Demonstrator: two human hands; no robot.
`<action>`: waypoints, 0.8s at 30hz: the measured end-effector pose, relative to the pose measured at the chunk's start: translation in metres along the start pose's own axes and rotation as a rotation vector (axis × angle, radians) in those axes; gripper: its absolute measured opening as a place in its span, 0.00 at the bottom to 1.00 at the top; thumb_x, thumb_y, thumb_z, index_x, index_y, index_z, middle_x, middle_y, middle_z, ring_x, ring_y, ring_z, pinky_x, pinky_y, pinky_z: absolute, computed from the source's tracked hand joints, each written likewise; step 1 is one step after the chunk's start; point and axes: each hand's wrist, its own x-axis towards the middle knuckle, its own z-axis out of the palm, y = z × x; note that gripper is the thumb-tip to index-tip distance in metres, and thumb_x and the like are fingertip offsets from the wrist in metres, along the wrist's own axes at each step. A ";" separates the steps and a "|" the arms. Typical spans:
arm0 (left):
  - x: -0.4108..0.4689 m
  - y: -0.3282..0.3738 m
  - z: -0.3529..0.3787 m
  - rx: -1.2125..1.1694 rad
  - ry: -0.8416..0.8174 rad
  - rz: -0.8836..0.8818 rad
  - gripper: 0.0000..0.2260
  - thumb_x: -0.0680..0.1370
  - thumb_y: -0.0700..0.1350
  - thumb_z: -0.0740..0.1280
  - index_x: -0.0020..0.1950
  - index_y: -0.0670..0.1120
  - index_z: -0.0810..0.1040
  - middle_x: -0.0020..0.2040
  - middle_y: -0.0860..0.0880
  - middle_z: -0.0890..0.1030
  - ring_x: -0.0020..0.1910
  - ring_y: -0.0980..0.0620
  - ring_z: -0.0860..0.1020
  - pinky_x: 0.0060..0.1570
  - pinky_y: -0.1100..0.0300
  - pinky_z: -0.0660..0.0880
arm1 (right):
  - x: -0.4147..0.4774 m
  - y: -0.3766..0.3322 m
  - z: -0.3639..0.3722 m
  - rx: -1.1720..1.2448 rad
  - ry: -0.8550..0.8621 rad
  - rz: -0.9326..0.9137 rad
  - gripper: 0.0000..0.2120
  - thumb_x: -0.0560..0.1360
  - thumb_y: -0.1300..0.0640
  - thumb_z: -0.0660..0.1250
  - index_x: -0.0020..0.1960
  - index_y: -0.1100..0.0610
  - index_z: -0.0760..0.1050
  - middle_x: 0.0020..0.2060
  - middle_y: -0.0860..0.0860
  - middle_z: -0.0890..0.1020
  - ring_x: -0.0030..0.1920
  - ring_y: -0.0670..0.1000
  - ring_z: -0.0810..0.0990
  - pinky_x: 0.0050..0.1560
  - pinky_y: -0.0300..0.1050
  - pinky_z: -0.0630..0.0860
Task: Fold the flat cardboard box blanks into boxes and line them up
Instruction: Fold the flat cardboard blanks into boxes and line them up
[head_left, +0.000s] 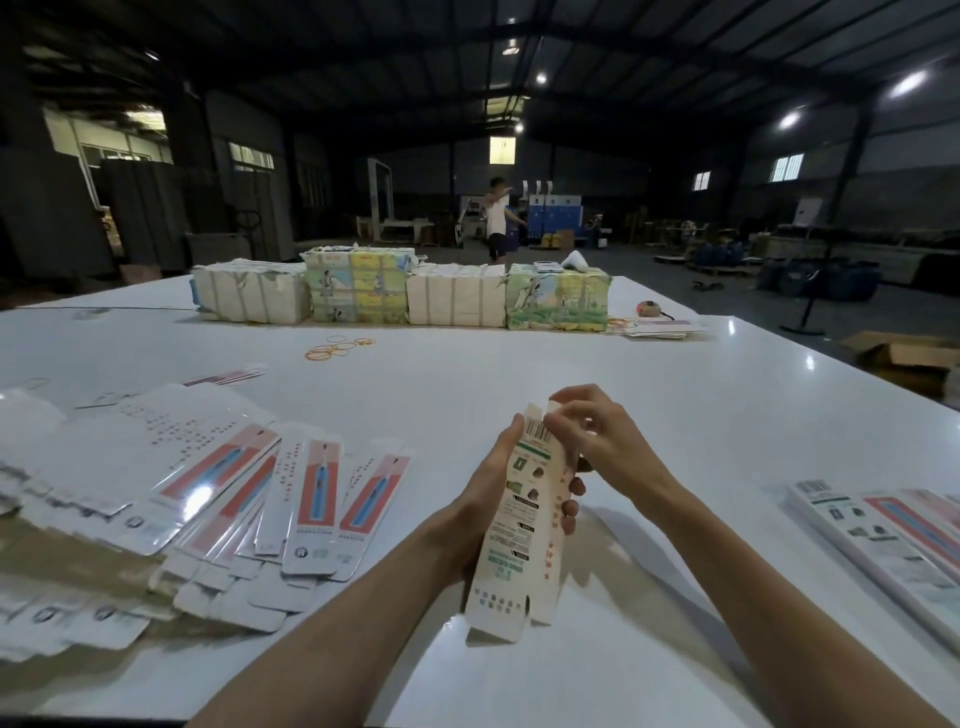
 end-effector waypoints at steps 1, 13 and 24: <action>0.000 0.000 0.000 0.000 -0.017 -0.006 0.38 0.80 0.74 0.59 0.65 0.40 0.80 0.54 0.38 0.80 0.45 0.40 0.81 0.49 0.47 0.79 | -0.001 -0.001 -0.001 0.008 -0.014 0.012 0.13 0.83 0.53 0.68 0.47 0.61 0.84 0.61 0.45 0.76 0.52 0.51 0.84 0.39 0.41 0.83; 0.000 0.011 0.016 -0.048 -0.182 -0.036 0.36 0.80 0.73 0.57 0.63 0.39 0.72 0.45 0.43 0.75 0.37 0.47 0.75 0.41 0.53 0.78 | -0.007 -0.014 -0.008 0.225 -0.036 0.040 0.16 0.85 0.56 0.64 0.47 0.67 0.82 0.60 0.52 0.76 0.40 0.51 0.79 0.33 0.39 0.72; -0.004 0.014 0.008 0.157 0.252 0.174 0.31 0.81 0.72 0.59 0.56 0.46 0.84 0.44 0.42 0.85 0.34 0.45 0.82 0.35 0.55 0.82 | -0.007 -0.010 0.000 0.363 0.008 0.016 0.14 0.79 0.48 0.69 0.58 0.56 0.82 0.70 0.49 0.76 0.66 0.56 0.80 0.64 0.56 0.79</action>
